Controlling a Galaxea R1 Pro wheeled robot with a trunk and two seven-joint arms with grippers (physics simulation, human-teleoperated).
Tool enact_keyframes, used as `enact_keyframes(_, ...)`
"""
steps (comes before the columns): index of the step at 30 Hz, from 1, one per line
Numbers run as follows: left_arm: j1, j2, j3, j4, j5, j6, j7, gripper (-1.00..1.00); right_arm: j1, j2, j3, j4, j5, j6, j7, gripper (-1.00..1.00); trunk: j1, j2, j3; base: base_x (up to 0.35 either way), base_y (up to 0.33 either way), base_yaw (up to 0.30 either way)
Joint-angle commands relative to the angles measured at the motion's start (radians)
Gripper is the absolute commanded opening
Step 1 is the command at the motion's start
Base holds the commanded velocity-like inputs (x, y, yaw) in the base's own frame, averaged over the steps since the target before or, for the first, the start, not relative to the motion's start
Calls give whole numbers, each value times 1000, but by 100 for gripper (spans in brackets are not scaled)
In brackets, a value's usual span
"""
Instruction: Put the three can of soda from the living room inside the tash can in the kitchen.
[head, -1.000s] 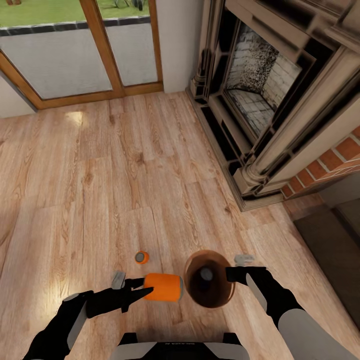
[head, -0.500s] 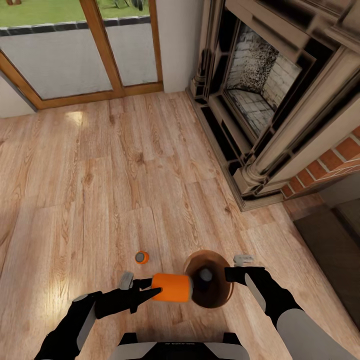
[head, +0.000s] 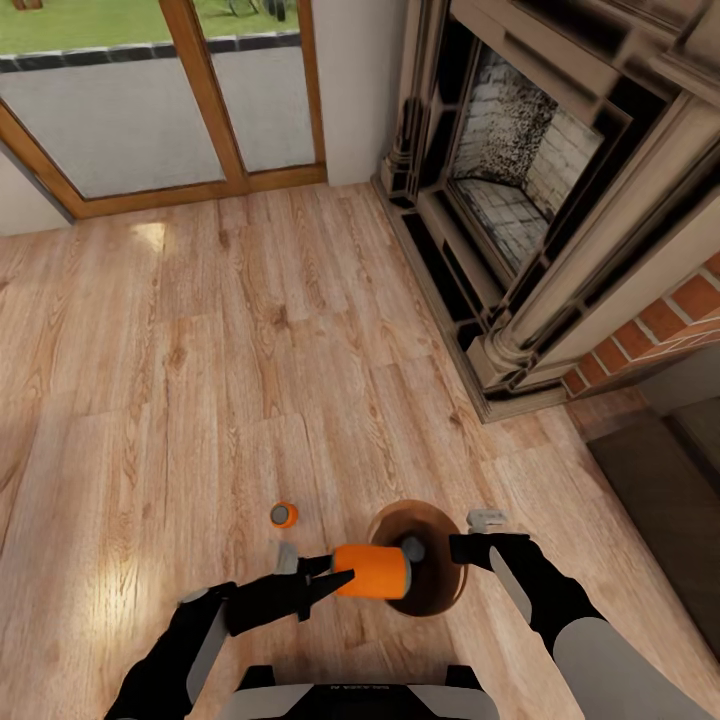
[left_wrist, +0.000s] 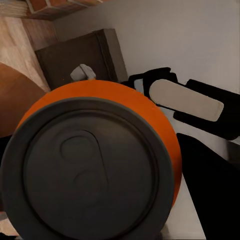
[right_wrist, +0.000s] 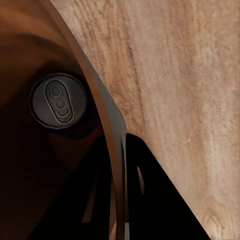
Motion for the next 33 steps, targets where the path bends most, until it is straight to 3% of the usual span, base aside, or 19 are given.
enact_keyframes(1, 0, -4, -10, 0, 0, -1, 38, -100, 0, 0, 0, 0, -13, 0, 8, -100, 0, 0, 0, 0, 0, 0)
enact_keyframes(14, 0, -10, -39, -4, -2, -4, 96, -100, 0, 0, 0, 0, -13, 0, 8, -100, 0, 0, 0, 0, 0, 0)
enact_keyframes(21, 0, -10, -49, -6, -1, -4, 205, -100, 0, 1, 0, 0, -12, 0, 8, -100, 0, 0, 0, 0, 0, 0)
enact_keyframes(26, 0, -10, -103, -7, -1, -4, 253, -100, 0, 3, 0, 14, -12, 0, 8, -100, 0, 0, 0, 0, 0, 0)
enact_keyframes(28, 0, -10, -123, -7, 0, -4, 310, -100, -7, 11, 0, 32, -9, 0, 8, -100, 0, 0, 0, 0, 0, 0)
enact_keyframes(29, 0, -27, -162, -4, -1, -4, 367, -100, -18, 27, 0, 69, 64, -27, 7, -100, 0, 0, 0, 0, 0, 0)
enact_keyframes(33, 0, -35, -192, -4, -2, -4, 416, -100, -21, 34, 0, 75, 91, -37, 7, -100, 0, 0, 0, 0, 0, 0)
